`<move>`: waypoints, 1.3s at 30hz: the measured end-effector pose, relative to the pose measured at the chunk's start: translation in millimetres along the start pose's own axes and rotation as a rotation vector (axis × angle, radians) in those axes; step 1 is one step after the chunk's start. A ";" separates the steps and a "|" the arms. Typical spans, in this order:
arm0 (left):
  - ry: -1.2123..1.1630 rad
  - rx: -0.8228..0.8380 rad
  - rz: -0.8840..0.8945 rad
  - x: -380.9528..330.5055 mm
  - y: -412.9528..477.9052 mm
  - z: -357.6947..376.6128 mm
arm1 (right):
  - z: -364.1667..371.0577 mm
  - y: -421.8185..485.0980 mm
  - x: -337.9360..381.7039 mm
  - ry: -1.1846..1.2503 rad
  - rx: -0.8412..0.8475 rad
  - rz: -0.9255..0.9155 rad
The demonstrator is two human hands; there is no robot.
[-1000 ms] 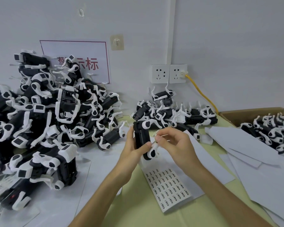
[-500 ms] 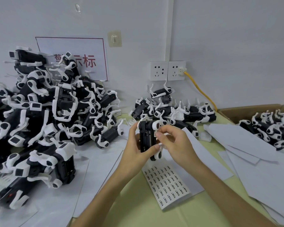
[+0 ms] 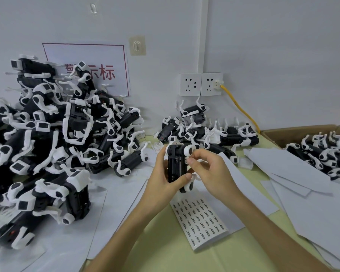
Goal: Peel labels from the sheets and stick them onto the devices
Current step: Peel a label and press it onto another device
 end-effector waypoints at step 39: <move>0.143 -0.036 0.000 -3.2 -5.2 -2.3 | -4.1 -3.3 -5.3 0.006 -0.066 0.052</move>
Point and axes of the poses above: each hand's wrist, its own y-axis towards the middle knuckle, its own z-axis out of the palm, x = y × z, the point moved 10 cm from there along y, towards the middle knuckle, and after that the axes turned 5 degrees about -y, right-handed, at the moved point
